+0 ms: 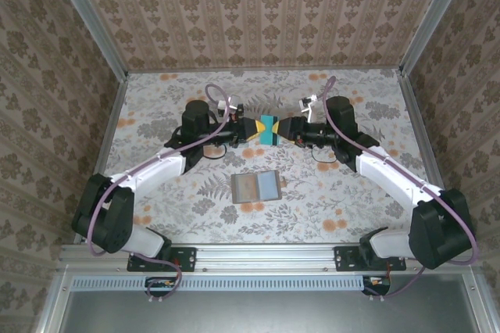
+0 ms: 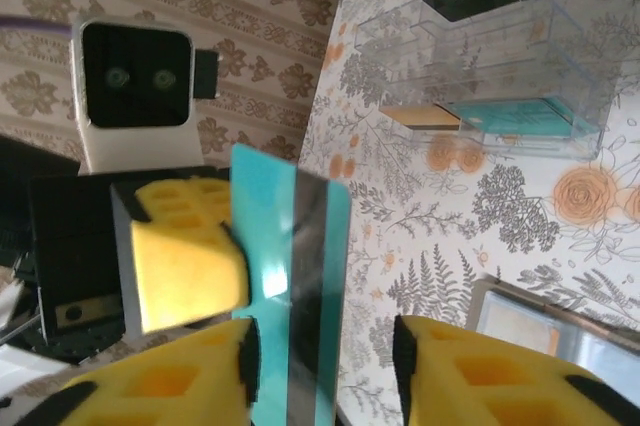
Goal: Take the credit cards out of the card holder
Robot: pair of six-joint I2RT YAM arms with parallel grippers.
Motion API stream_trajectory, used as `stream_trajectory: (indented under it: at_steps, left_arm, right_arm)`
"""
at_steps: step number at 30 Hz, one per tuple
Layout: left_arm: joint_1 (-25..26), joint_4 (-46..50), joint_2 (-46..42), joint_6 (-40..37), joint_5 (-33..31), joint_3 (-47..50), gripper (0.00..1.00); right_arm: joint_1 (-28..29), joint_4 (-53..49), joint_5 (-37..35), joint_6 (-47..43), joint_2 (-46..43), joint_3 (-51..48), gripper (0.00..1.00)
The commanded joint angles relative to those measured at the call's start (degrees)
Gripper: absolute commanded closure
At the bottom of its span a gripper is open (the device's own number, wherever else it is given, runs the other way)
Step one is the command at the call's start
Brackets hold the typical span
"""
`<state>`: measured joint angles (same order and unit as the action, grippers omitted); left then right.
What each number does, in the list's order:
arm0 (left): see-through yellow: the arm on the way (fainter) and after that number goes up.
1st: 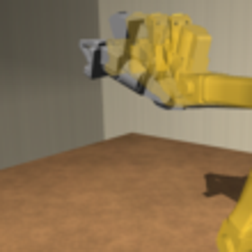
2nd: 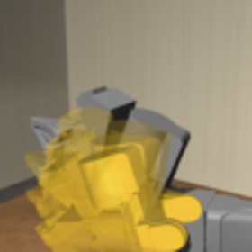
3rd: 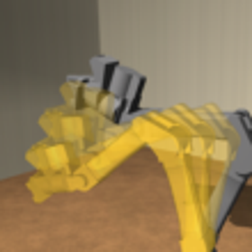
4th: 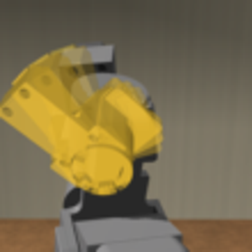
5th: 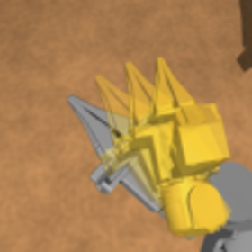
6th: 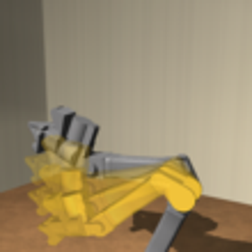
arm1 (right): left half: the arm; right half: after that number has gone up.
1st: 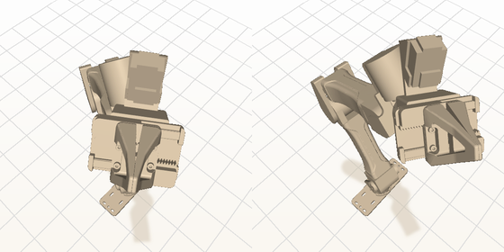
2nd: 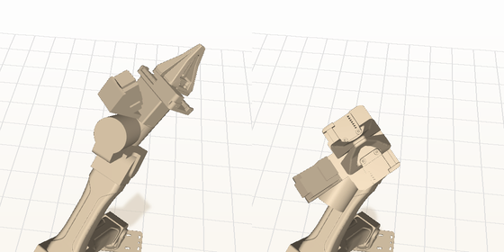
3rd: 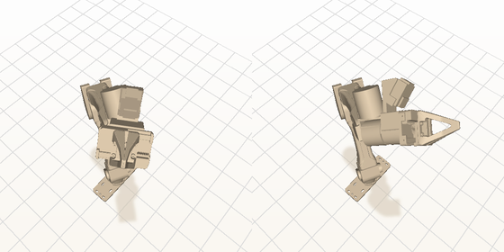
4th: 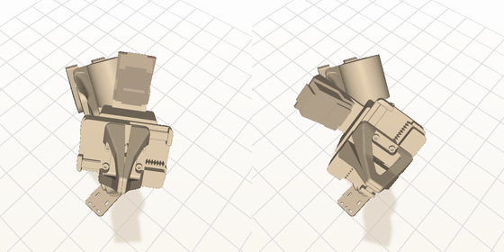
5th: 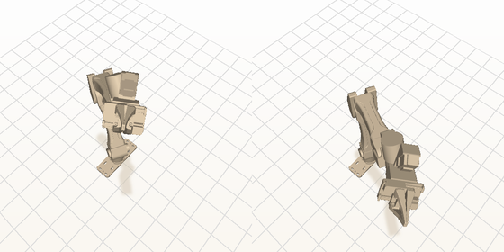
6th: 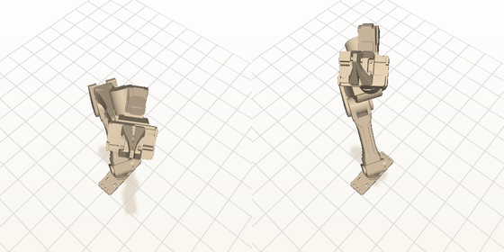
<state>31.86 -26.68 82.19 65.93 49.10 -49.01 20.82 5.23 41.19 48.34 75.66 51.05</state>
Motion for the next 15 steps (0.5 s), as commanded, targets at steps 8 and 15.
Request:
stream_trajectory:
  at_steps: [8,15]
  left_arm:
    - [-2.1,28.6,-4.5,-20.7,-2.6,-6.2,1.0]
    - [-3.9,55.9,-2.6,-45.9,-19.5,-16.8,1.0]
  right_arm:
    - [-1.1,-7.5,-3.6,-5.4,-3.5,-1.4,0.0]
    - [-1.2,-14.1,-8.8,-10.4,-8.0,-1.2,0.0]
